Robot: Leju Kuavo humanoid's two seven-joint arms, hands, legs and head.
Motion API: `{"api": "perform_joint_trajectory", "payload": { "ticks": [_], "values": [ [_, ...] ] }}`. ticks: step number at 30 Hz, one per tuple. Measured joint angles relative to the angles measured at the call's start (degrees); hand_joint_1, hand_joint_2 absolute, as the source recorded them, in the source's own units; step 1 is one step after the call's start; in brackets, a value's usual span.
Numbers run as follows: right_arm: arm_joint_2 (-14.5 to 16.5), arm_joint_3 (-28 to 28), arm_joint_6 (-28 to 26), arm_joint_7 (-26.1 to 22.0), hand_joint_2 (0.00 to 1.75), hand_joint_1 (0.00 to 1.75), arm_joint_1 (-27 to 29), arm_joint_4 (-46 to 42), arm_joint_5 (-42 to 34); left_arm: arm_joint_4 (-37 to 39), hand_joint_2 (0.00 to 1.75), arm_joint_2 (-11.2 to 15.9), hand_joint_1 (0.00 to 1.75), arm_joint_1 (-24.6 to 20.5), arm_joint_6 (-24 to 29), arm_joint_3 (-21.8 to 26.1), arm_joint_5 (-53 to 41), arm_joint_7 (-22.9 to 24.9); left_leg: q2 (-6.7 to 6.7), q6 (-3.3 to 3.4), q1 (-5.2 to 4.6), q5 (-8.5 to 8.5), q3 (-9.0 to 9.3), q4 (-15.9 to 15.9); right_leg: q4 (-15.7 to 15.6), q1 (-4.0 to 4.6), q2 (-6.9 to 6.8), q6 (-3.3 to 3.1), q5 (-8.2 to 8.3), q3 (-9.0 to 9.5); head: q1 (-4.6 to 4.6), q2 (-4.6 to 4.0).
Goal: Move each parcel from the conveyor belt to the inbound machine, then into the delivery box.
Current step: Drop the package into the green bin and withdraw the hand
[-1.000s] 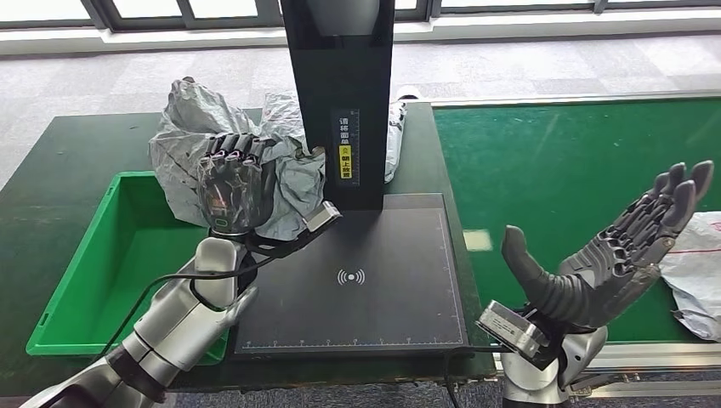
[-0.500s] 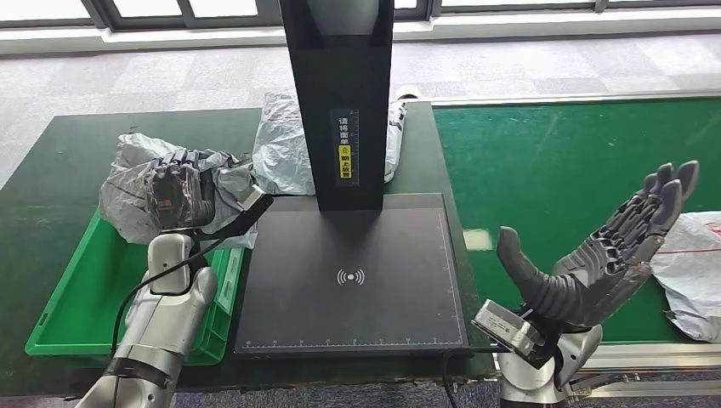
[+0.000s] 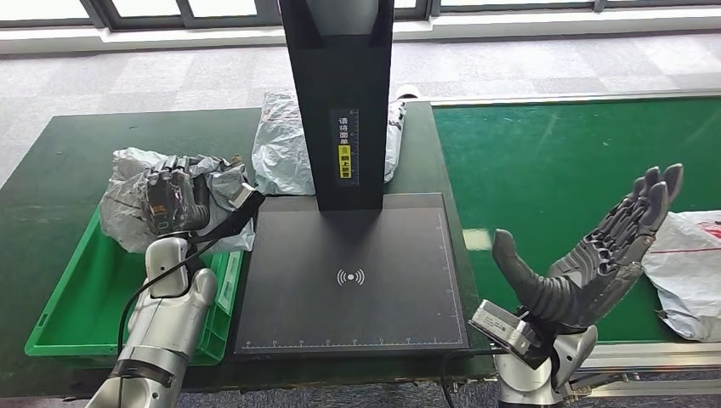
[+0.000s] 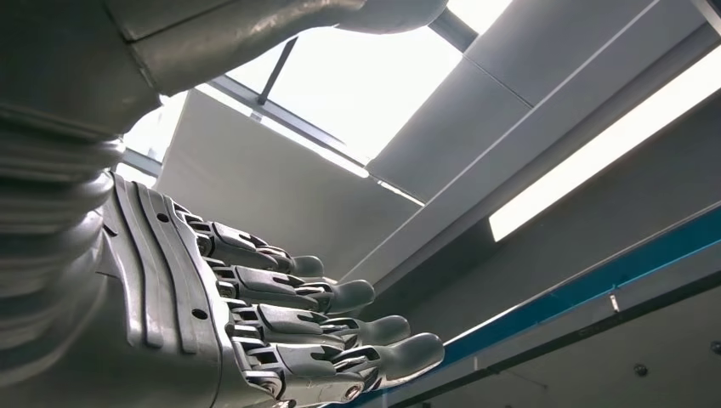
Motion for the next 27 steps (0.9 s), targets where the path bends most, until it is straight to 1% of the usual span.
{"api": "perform_joint_trajectory", "payload": {
  "ticks": [3, 5, 7, 11, 13, 15, 18, 27],
  "values": [
    [0.00, -0.01, 0.00, 0.01, 1.75, 0.00, 0.11, 0.25, 0.05, -1.52, 0.00, -0.37, 0.00, 0.43, 0.00, 0.49, -0.01, -1.48, 0.00, 0.00, 0.00, 0.00, 0.00, 0.00, 0.00, 0.00, 0.00, 0.00, 0.00, 0.00, 0.00, 0.01],
    [-0.01, -0.05, 0.00, 0.02, 1.75, 0.00, 0.17, 0.45, 0.15, -3.30, 0.00, -1.10, 0.00, 0.83, 0.00, 1.70, 0.04, -4.10, 0.00, 0.00, 0.00, 0.00, 0.00, 0.00, 0.00, 0.00, 0.00, 0.00, 0.00, 0.00, 0.01, 0.01],
    [-0.03, -0.32, -0.01, 0.16, 1.75, 0.00, 0.16, 0.74, 0.41, -5.52, 0.00, -2.24, 0.00, 1.23, 0.00, 3.74, 0.32, -8.12, 0.01, 0.00, 0.00, 0.00, -0.01, 0.00, 0.00, 0.00, 0.01, 0.00, 0.00, 0.00, 0.01, 0.01],
    [-0.04, -2.16, -0.02, 0.68, 1.75, 0.00, 0.22, 1.81, 1.43, -10.57, 0.00, -5.22, 0.00, 1.71, 0.02, 10.16, 2.02, -18.03, -0.01, 0.00, 0.00, -0.01, -0.02, 0.00, -0.01, 0.00, 0.00, 0.00, 0.00, 0.00, 0.01, 0.01],
    [-0.04, -3.05, -0.02, 0.90, 1.75, 0.00, 0.29, 2.33, 1.66, -12.62, 0.00, -6.70, 0.00, 1.78, 0.02, 13.46, 2.48, -20.50, -0.01, 0.01, 0.00, -0.01, -0.02, 0.00, -0.01, 0.00, 0.00, 0.00, 0.00, 0.00, 0.01, 0.01],
    [-0.04, -3.48, -0.02, 0.98, 1.75, 0.00, 0.33, 2.63, 1.76, -14.11, 0.00, -7.78, 0.00, 1.84, 0.02, 15.78, 2.67, -21.10, -0.01, 0.01, 0.00, -0.01, -0.02, 0.00, -0.01, 0.00, 0.00, 0.00, 0.00, -0.01, 0.00, 0.00],
    [-0.04, -3.60, -0.02, 0.98, 1.75, 0.00, 0.34, 2.79, 1.85, -15.46, 0.00, -8.57, 0.00, 1.95, 0.02, 17.42, 2.83, -21.23, -0.03, 0.00, 0.00, 0.00, -0.03, 0.00, -0.01, 0.01, -0.04, 0.00, 0.00, -0.01, 0.00, 0.00],
    [-0.04, -4.15, -0.02, 0.96, 1.75, 0.00, 0.38, 3.11, 1.86, -17.06, 0.00, -9.60, 0.00, 2.07, 0.02, 19.07, 2.86, -21.38, -0.05, 0.00, 0.00, 0.00, -0.03, 0.00, 0.00, 0.00, -0.04, 0.00, 0.00, 0.00, 0.01, 0.00]
  ]
}}
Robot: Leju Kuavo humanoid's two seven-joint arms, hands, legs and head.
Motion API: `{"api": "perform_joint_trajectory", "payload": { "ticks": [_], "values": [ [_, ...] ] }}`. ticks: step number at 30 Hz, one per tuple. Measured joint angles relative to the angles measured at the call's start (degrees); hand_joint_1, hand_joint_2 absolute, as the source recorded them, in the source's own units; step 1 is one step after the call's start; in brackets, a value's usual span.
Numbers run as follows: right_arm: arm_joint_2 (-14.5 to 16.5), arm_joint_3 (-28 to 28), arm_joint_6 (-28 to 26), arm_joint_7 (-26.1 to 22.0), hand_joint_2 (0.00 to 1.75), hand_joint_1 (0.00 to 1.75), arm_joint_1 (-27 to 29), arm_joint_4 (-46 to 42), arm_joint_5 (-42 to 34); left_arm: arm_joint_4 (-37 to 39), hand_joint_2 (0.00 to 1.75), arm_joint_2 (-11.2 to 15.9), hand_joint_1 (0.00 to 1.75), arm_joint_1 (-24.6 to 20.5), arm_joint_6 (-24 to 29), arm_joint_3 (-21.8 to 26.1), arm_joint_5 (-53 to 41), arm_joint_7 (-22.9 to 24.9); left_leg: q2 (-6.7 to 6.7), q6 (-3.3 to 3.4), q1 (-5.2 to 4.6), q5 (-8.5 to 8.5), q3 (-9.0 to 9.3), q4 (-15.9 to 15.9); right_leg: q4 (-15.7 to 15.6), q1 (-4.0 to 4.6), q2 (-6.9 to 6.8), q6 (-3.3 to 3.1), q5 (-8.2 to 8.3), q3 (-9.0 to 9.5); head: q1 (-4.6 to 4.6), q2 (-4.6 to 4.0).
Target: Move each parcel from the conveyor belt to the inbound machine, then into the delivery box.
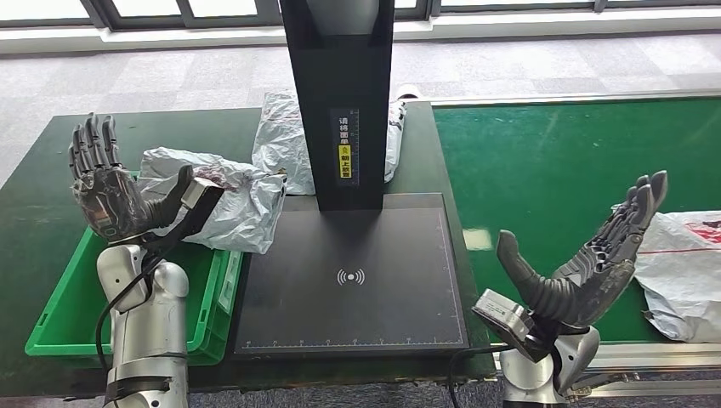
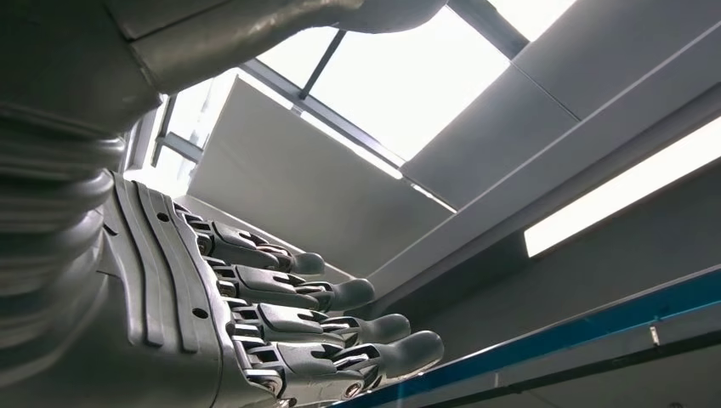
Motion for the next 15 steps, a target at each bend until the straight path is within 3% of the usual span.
{"api": "perform_joint_trajectory", "payload": {
  "ticks": [3, 5, 11, 15],
  "values": [
    [0.00, -0.09, 0.00, 0.11, 1.75, 0.00, 0.00, 0.09, 0.14, -0.21, 0.00, -0.17, 0.00, 0.00, 0.00, 0.32, 0.09, -0.51, 0.00, 0.00, 0.00, 0.00, 0.00, 0.00, 0.00, 0.00, 0.00, 0.00, 0.00, 0.00, -0.01, 0.01],
    [0.00, -0.23, 0.00, 0.62, 1.75, 0.00, 0.00, 0.15, 0.86, -0.58, 0.00, -0.63, 0.00, -0.07, 0.00, 1.42, 0.73, -3.25, 0.00, 0.00, 0.00, 0.00, 0.00, 0.00, 0.00, 0.00, 0.00, 0.00, 0.00, 0.00, -0.01, 0.01],
    [-0.02, -1.20, 0.00, 1.41, 1.75, 0.00, -0.04, 1.57, 3.03, -2.44, 0.00, -2.40, 0.00, -0.89, 0.00, 8.88, 6.12, -14.57, 0.02, 0.00, 0.01, 0.00, -0.01, 0.00, 0.00, 0.02, 0.02, 0.00, 0.00, -0.01, -0.01, 0.01],
    [-0.04, -3.79, 0.00, 3.34, 1.75, 0.00, -0.03, 3.02, 5.65, -2.96, 0.00, -3.10, 0.00, -2.03, -0.17, 14.65, 21.98, -25.69, 0.03, 0.00, 0.00, 0.00, 0.03, 0.00, -0.01, 0.01, 0.02, 0.00, 0.00, -0.03, -0.01, 0.00]
  ]
}}
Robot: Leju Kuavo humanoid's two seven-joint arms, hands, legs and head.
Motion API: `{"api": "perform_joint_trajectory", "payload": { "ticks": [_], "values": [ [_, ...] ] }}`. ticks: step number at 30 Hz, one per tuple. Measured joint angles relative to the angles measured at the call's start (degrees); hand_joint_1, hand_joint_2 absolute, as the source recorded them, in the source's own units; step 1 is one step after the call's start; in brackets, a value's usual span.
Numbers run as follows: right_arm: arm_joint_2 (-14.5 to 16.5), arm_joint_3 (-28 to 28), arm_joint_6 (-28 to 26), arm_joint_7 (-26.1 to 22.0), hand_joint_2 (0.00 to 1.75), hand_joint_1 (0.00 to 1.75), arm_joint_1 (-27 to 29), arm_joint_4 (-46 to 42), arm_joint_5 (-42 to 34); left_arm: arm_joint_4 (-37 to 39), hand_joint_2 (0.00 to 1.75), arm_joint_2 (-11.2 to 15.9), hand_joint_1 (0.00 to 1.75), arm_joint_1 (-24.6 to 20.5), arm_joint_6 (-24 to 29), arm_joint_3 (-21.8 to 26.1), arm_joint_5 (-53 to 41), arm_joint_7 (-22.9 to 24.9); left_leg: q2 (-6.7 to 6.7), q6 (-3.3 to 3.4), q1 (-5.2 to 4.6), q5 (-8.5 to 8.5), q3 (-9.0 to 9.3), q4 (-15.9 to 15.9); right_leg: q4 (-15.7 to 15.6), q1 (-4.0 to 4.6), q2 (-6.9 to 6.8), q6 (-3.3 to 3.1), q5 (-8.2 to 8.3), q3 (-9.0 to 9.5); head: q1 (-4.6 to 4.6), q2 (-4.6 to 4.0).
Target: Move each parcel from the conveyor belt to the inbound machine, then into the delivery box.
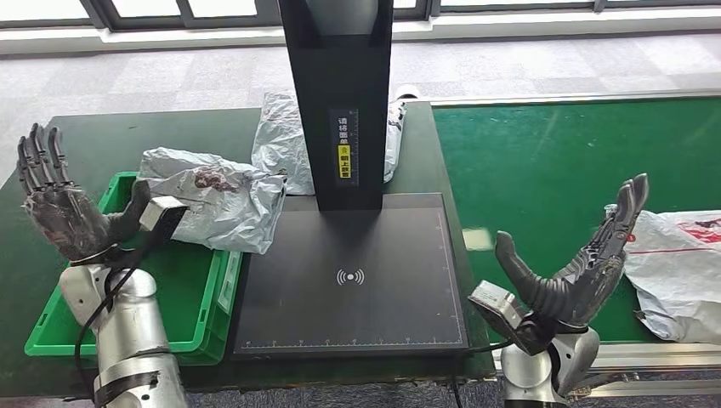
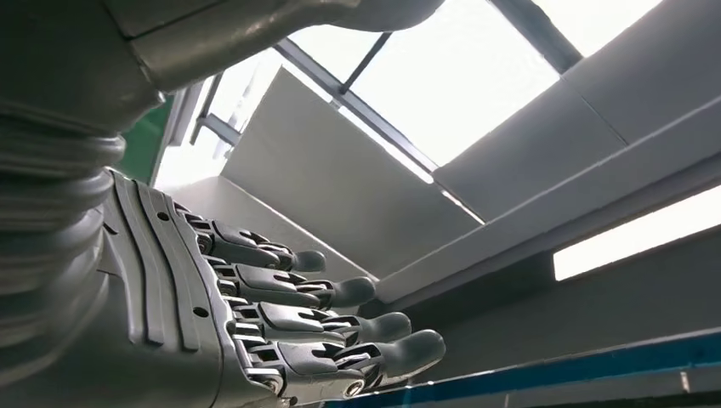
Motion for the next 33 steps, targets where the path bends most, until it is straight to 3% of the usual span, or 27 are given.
{"api": "perform_joint_trajectory", "payload": {
  "ticks": [2, 3, 6, 8, 10, 14, 17, 20, 25, 33],
  "values": [
    [-0.05, -3.02, 0.00, 3.04, 1.75, 0.00, -0.44, 0.96, 4.46, -0.12, 0.00, -0.48, 0.00, 1.83, -2.91, -1.90, 18.51, -1.69, 0.01, 0.01, -0.02, 0.00, 0.03, 0.01, -0.03, -0.01, 0.01, 0.01, 0.00, -0.01, 0.00, -0.01],
    [-0.08, -5.78, 0.00, 4.06, 1.75, 0.00, -1.23, 1.96, 8.08, -0.58, 0.00, -0.75, 0.00, 3.78, -7.13, -4.87, 30.28, -1.74, 0.01, 0.02, -0.03, -0.01, 0.03, 0.03, -0.05, -0.02, 0.00, 0.02, -0.01, -0.01, -0.01, 0.00],
    [-0.35, -19.72, 0.00, 2.15, 1.75, 0.00, -6.69, 7.36, 20.79, -3.07, 0.00, -1.02, 0.00, 10.91, -30.89, -18.78, 61.20, -1.82, -0.19, 0.13, -0.04, -0.01, -0.18, 0.13, -0.12, -0.04, -0.19, 0.17, 0.04, 0.02, -0.02, 0.01],
    [-1.01, -30.27, 0.02, 0.73, 1.75, 0.00, -10.75, 11.65, 26.95, -4.86, 0.00, -0.45, 0.00, 13.95, -45.97, -27.65, 69.44, -1.85, -0.45, 0.25, -0.02, 0.01, -0.41, 0.20, -0.15, -0.09, -0.44, 0.28, 0.09, 0.04, 0.01, 0.00],
    [-2.00, -37.78, 0.01, 2.62, 1.75, 0.00, -13.50, 15.00, 31.35, -6.69, 0.00, 0.25, 0.00, 16.55, -52.00, -33.79, 71.51, -1.85, -0.51, 0.33, -0.05, 0.00, -0.46, 0.20, -0.16, -0.21, -0.53, 0.34, 0.12, 0.05, 0.02, -0.01],
    [-5.09, -42.33, 0.00, 17.82, 1.75, 0.00, -15.93, 20.28, 37.47, -9.07, 0.00, 1.07, 0.00, 20.30, -51.92, -40.43, 73.86, -1.85, -0.38, 0.44, -0.08, -0.08, -0.45, 0.21, -0.17, -0.25, -0.43, 0.43, 0.14, 0.01, 0.00, 0.01],
    [-8.52, -40.40, 0.00, 30.76, 1.75, 0.00, -16.15, 24.38, 38.07, -10.50, 0.00, 1.29, 0.00, 22.32, -52.12, -42.48, 74.68, -1.85, -0.55, 0.46, -0.07, -0.08, -0.48, 0.21, -0.17, -0.25, -0.54, 0.48, 0.10, 0.02, -0.01, 0.00],
    [-12.46, -36.83, 0.00, 38.11, 1.75, 0.00, -16.24, 28.96, 38.07, -11.84, 0.00, 1.48, 0.00, 24.16, -51.90, -43.90, 75.07, -1.85, -0.53, 0.46, -0.07, -0.09, -0.49, 0.21, -0.17, -0.25, -0.52, 0.49, 0.09, 0.01, -0.01, 0.00],
    [-17.72, -33.03, 0.00, 43.74, 1.75, 0.00, -16.89, 36.89, 37.44, -13.69, 0.00, 1.73, 0.00, 26.32, -51.72, -45.13, 75.10, -1.85, -0.58, 0.46, -0.07, -0.09, -0.49, 0.21, -0.17, -0.25, -0.55, 0.52, 0.07, 0.01, -0.01, 0.01],
    [-21.33, -31.51, -0.08, 44.24, 1.75, 0.00, -17.60, 43.63, 37.57, -14.87, 0.00, 1.82, 0.00, 27.54, -51.87, -45.56, 75.10, -1.84, -0.58, 0.47, -0.07, -0.08, -0.48, 0.21, -0.16, -0.25, -0.55, 0.52, 0.07, 0.02, -0.01, -0.02]
  ]
}}
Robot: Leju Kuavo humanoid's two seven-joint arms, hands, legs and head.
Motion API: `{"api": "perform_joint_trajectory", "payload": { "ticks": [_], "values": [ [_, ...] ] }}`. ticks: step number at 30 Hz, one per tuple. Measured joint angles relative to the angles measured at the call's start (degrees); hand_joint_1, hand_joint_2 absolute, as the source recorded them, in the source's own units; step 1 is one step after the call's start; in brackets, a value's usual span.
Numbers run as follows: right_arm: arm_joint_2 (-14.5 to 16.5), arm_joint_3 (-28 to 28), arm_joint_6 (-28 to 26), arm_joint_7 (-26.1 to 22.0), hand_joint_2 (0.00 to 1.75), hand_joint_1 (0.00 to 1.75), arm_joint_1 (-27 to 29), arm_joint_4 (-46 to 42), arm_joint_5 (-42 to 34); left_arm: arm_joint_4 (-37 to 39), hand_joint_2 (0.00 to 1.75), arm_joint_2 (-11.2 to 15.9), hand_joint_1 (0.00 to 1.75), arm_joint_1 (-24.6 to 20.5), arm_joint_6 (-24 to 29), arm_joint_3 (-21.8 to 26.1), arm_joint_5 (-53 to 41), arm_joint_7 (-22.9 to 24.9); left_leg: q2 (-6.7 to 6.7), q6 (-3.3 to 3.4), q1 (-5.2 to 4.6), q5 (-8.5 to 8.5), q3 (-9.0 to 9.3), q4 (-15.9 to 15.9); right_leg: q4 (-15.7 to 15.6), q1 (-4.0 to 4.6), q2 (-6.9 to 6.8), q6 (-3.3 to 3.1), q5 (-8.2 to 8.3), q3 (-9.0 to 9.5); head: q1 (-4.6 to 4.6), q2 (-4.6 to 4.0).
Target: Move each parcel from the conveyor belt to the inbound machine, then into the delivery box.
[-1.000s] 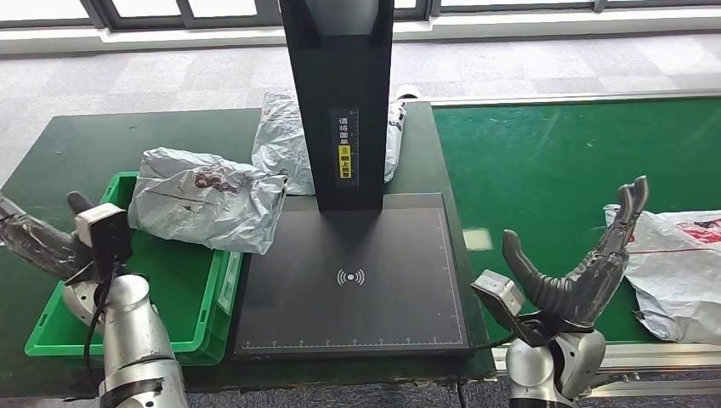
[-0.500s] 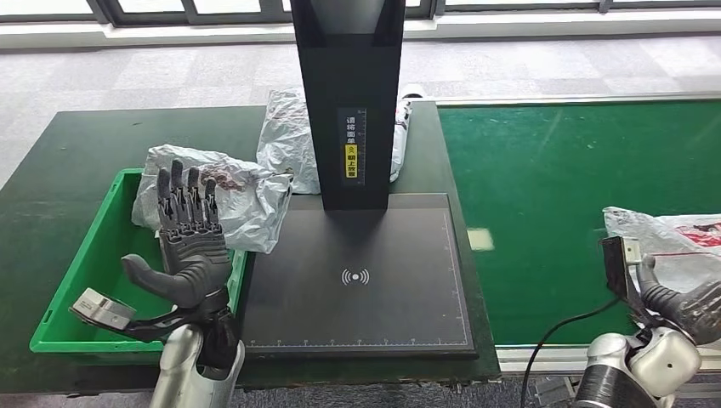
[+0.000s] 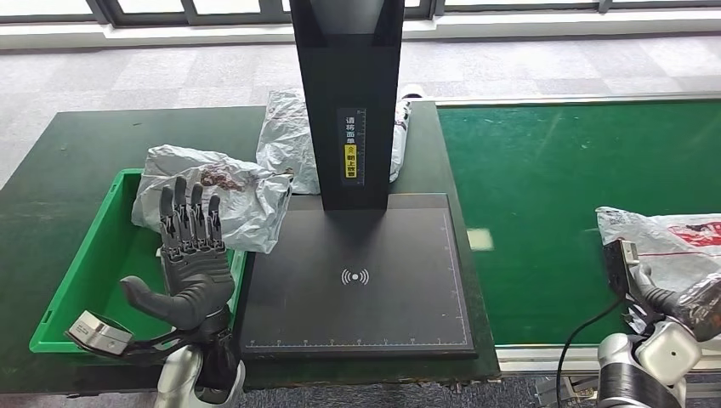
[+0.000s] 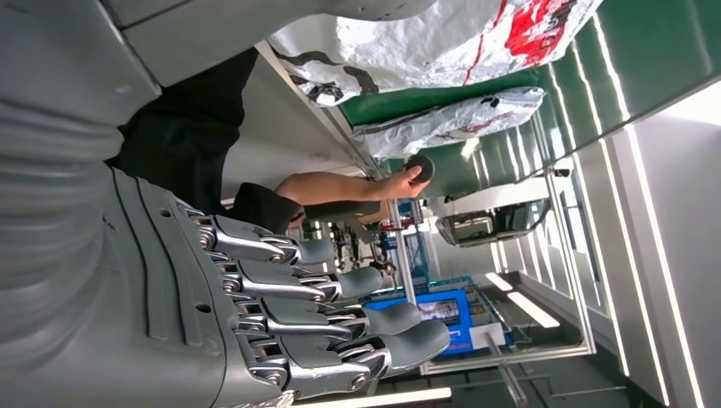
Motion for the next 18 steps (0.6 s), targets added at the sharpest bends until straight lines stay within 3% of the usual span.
{"api": "perform_joint_trajectory", "payload": {
  "ticks": [6, 11, 18],
  "values": [
    [-3.13, -0.52, 0.77, 1.80, 1.75, 0.00, -3.58, 9.85, -0.31, -0.04, 0.00, 0.05, 0.00, 0.04, -0.50, -0.04, -0.44, 0.01, 0.04, 0.02, -0.01, 0.01, 0.03, 0.01, -0.01, -0.01, 0.02, 0.01, 0.00, 0.00, 0.00, 0.01],
    [-6.19, -2.38, 6.22, 1.91, 1.75, 0.00, -5.99, 20.25, -2.03, 0.27, 0.00, 0.06, 0.00, -0.06, -1.42, -0.04, -1.20, 0.01, 0.01, 0.06, -0.02, 0.02, 0.03, 0.03, -0.02, -0.02, 0.00, 0.03, 0.02, 0.02, 0.00, 0.02],
    [-7.39, -3.86, 12.51, 4.91, 1.75, 0.00, -6.61, 25.98, -2.00, 0.98, 0.00, 0.06, 0.00, -0.15, -1.19, -0.04, -1.30, 0.01, 0.02, 0.06, -0.01, 0.02, 0.02, 0.02, -0.01, 0.00, 0.01, 0.02, 0.01, -0.01, 0.01, 0.01]
  ]
}}
